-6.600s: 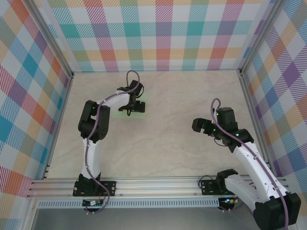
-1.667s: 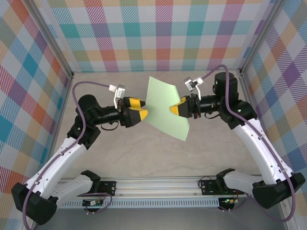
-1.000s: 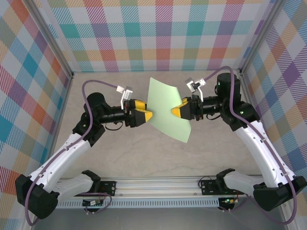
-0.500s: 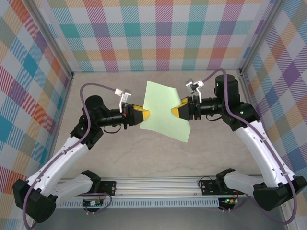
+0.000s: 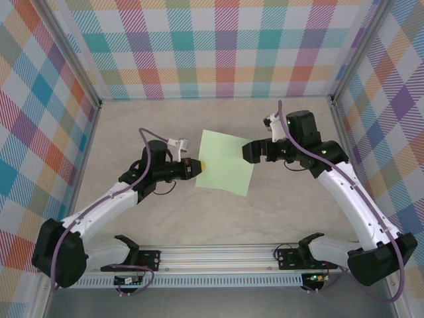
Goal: Fold a paper plane with a square sheet of paper (fold left side to right side)
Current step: Place a square sheet of paper at the center of the table.
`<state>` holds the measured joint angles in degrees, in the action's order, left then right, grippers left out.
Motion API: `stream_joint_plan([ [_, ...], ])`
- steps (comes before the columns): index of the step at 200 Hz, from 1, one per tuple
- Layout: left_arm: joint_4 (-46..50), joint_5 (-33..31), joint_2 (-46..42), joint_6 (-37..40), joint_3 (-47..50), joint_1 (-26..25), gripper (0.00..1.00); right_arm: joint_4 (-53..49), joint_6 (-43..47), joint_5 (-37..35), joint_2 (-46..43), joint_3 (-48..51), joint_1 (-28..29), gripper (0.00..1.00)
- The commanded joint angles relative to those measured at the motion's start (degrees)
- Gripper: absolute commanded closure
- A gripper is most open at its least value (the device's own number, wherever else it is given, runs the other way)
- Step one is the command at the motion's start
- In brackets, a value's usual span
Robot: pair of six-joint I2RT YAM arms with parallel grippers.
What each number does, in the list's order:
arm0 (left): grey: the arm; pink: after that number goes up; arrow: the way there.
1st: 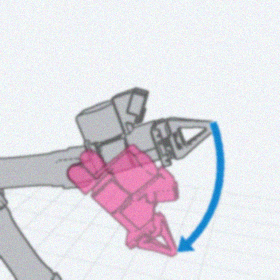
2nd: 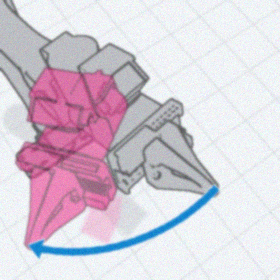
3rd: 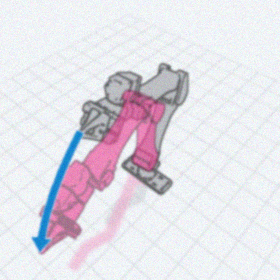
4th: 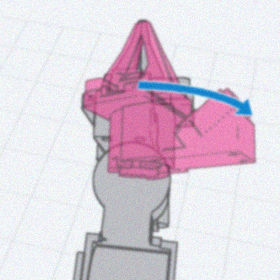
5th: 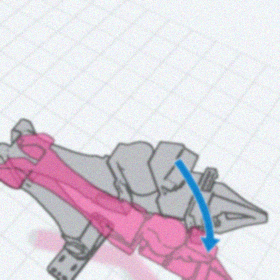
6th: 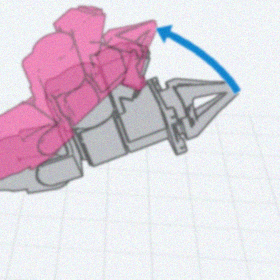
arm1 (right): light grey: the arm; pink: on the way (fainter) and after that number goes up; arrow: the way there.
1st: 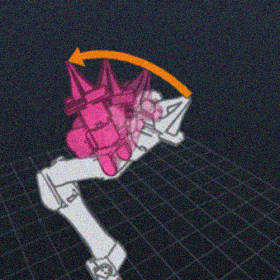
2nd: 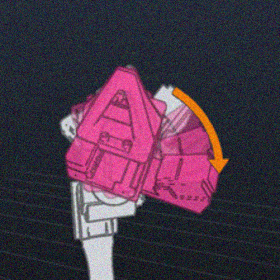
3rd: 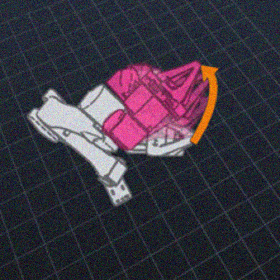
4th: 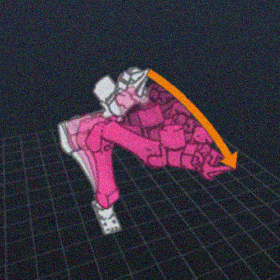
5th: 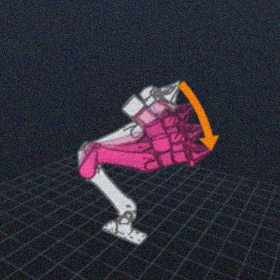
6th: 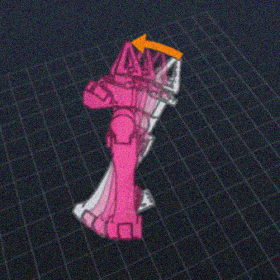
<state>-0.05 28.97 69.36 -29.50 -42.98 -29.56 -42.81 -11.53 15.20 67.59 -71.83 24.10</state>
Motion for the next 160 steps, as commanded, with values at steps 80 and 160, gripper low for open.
stream_joint_plan([
  [80,13.0,-14.6,23.5,2.1,-10.4,0.5,1.0,21.3,-17.2,9.6,18.3,13.9,0.3,0.58],
  [160,14.9,-14.0,24.5,2.9,-12.5,0.6,1.0,26.9,-19.0,12.4,38.2,7.6,1.1,0.84],
])
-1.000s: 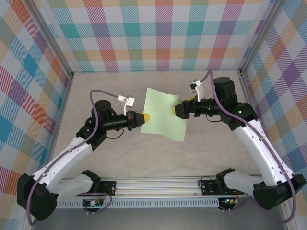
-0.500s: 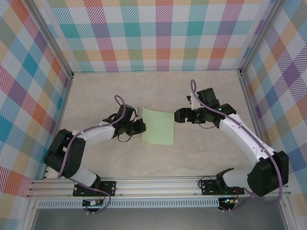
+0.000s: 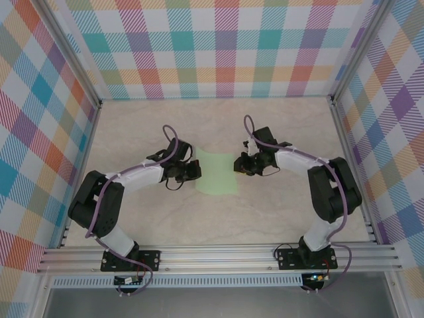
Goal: Fold a paper plane with a square sheet of paper (fold left side to right side)
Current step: Place a square sheet of paper at the center of the table, then first fold in half a square sheet of paper at the center of the table.
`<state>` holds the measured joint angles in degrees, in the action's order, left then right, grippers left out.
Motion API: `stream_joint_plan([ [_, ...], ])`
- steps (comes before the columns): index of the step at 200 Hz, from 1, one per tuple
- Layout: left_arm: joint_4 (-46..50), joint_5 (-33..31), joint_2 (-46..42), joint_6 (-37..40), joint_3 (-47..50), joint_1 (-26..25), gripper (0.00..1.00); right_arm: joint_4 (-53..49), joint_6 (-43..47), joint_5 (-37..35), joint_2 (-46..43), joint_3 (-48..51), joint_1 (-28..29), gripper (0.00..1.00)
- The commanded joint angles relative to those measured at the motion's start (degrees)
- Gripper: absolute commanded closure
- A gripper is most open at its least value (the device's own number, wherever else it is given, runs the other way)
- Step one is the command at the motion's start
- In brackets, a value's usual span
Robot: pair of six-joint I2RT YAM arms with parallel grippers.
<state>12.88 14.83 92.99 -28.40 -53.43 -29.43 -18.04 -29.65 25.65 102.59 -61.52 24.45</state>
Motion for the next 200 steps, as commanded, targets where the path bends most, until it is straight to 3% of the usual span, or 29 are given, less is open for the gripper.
stream_joint_plan([
  [1,2.0,0.2,1.0,1.8,-2.0,0.4,1.0,2.1,-0.8,2.0,3.3,-2.7,0.8,0.84],
  [43,1.9,3.7,1.8,3.3,-4.3,0.3,0.95,-1.0,0.5,-1.7,7.5,-3.3,2.1,0.84],
  [101,-5.0,12.0,4.0,-0.3,-6.7,-1.1,0.65,-2.2,0.6,-6.0,8.7,0.9,3.3,0.84],
  [146,-10.0,15.6,8.1,-2.9,-8.3,-3.1,0.51,1.2,-0.7,-5.1,7.9,3.9,3.3,0.84],
  [200,-10.6,15.8,11.1,-3.2,-9.7,-4.4,0.46,4.4,-1.0,-3.8,4.9,4.7,3.0,0.82],
])
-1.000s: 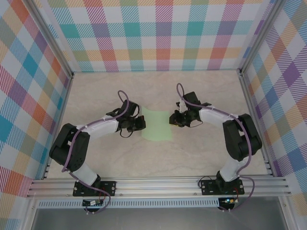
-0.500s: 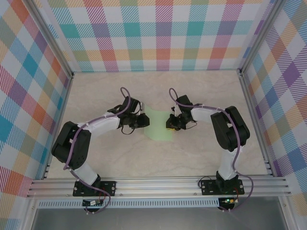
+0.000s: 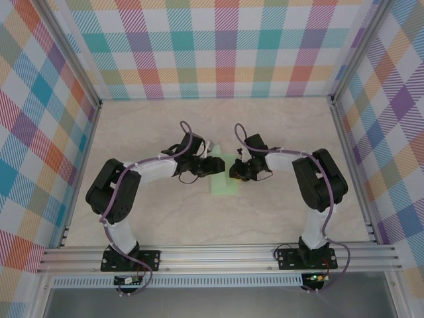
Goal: Fold a paper plane with a square sheet of paper (fold left side to right side)
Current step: First fold in half a square sheet of paper at the center of the table.
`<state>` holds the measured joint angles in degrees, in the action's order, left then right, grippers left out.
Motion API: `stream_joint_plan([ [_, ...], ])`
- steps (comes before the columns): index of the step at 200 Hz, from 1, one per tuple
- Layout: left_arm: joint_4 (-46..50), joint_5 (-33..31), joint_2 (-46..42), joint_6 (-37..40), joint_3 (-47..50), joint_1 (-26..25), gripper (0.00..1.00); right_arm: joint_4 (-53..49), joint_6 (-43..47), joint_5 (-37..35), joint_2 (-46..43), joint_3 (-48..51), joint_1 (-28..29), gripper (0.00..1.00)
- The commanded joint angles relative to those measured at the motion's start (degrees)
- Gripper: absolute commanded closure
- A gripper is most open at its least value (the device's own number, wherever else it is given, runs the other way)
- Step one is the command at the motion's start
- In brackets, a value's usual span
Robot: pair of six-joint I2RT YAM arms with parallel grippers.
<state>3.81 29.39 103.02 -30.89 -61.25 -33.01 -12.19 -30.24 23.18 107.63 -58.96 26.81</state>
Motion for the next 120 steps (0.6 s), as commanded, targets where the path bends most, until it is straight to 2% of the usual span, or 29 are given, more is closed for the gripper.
stream_joint_plan([
  [1,-1.5,1.3,1.0,-0.7,-1.9,-0.8,0.46,-1.5,-0.4,-1.3,-0.3,2.1,0.7,0.82],
  [32,-1.0,0.6,1.1,-0.7,-1.8,-0.9,0.48,-1.7,0.5,-1.1,-4.7,0.9,-0.6,0.78],
  [62,-0.8,0.1,0.9,-0.7,-1.6,-1.0,0.57,-1.3,1.1,-0.3,-10.1,0.8,-2.7,0.62],
  [97,-0.5,-0.4,0.7,-0.5,-1.4,-1.2,0.69,5.9,-1.3,6.8,-13.1,2.8,-4.1,0.48],
  [120,-0.3,-1.0,0.4,-0.5,-1.2,-1.3,0.75,9.8,-3.5,10.6,-10.8,2.5,-4.1,0.47],
])
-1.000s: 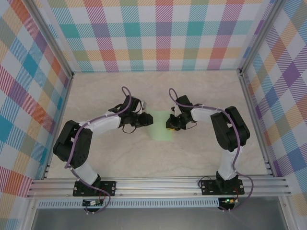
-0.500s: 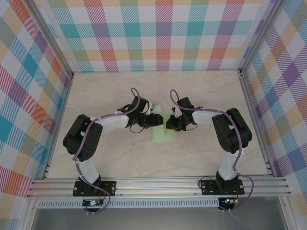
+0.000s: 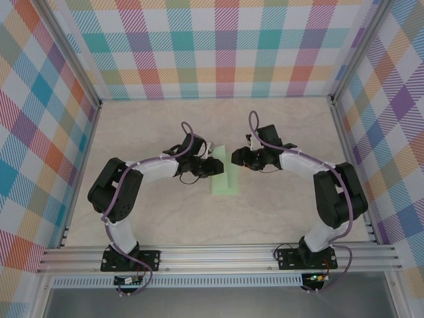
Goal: Fold a paper plane with a square sheet of paper (fold left side to right side)
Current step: First fold in half a square sheet of paper at the center of the table.
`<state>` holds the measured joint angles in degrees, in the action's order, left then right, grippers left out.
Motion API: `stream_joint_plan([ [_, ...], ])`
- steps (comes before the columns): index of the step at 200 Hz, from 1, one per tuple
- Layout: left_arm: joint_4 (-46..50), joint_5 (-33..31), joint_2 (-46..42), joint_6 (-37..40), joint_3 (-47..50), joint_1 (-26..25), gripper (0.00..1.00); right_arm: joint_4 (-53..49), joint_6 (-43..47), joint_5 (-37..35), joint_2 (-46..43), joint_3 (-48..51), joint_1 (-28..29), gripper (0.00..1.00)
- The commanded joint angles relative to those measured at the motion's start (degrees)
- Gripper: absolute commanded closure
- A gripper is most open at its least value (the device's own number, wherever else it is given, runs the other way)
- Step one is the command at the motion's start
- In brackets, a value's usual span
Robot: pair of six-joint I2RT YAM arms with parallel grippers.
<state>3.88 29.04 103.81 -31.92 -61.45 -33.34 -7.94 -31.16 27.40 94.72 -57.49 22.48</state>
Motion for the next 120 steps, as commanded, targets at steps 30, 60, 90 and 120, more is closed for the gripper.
stream_joint_plan([
  [30,-0.2,-0.9,-0.5,0.7,-0.9,-1.0,0.78,9.1,-4.8,8.9,5.6,0.3,0.2,0.49],
  [60,-0.1,-1.1,-0.6,0.8,-0.8,-1.1,0.79,9.5,-5.8,10.3,8.7,-1.0,0.4,0.53],
  [90,0.2,-1.2,-0.8,1.0,-0.8,-1.1,0.79,9.5,-6.2,10.8,10.7,-1.2,0.7,0.59],
  [120,0.6,-1.2,-0.7,1.2,-1.1,-1.1,0.79,10.3,-6.1,12.4,11.4,-1.3,0.7,0.74],
])
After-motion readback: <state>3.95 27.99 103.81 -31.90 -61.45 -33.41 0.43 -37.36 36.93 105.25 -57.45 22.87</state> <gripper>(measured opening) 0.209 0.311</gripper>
